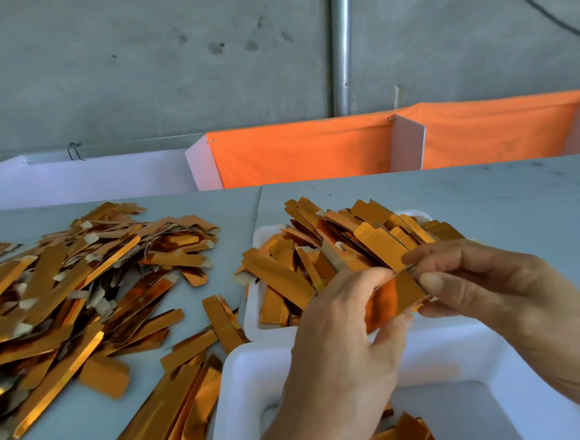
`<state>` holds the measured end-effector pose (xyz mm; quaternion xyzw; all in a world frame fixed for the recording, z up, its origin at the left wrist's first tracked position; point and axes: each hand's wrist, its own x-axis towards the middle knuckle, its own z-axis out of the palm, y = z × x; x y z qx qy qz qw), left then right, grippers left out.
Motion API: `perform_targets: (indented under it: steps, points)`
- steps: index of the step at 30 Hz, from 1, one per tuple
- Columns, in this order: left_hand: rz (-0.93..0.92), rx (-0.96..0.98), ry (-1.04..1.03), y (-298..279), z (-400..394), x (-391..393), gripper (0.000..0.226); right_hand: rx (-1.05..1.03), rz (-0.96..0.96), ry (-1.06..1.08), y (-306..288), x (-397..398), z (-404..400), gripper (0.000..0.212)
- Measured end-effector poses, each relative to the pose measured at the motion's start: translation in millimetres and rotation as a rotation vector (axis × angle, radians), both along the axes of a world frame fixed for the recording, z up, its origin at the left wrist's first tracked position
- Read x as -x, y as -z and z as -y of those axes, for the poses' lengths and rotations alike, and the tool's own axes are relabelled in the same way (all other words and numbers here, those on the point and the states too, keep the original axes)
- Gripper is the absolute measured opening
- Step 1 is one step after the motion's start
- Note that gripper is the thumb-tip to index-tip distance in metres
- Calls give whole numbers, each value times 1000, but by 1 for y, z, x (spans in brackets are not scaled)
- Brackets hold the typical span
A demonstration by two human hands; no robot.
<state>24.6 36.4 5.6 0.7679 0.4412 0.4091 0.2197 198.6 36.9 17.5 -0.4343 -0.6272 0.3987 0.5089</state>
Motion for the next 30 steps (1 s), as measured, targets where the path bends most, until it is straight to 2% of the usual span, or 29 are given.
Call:
perform_targets:
  steps: [3,7,10,12,15,20,25,30]
  points:
    - [-8,9,-4,2,-1,0,33,9,38,-14,4,0,-1,21]
    - [-26,13,3,4,-2,1,43,75,-59,-48,4,1,0,21]
    - [11,60,39,3,-4,2,41,82,-27,-75,1,3,1,51]
    - [69,92,81,2,-4,3,41,82,-35,-84,-2,2,2,59]
    - [111,129,136,1,-5,5,43,73,-91,-101,-4,-1,3,62]
    - [122,205,217,4,-6,8,35,81,-193,-57,-2,-1,1,70]
    - [131,216,212,5,-7,9,32,124,-141,-49,-3,-1,2,74]
    - [148,204,196,3,-6,9,32,163,-174,-126,-6,-4,4,68]
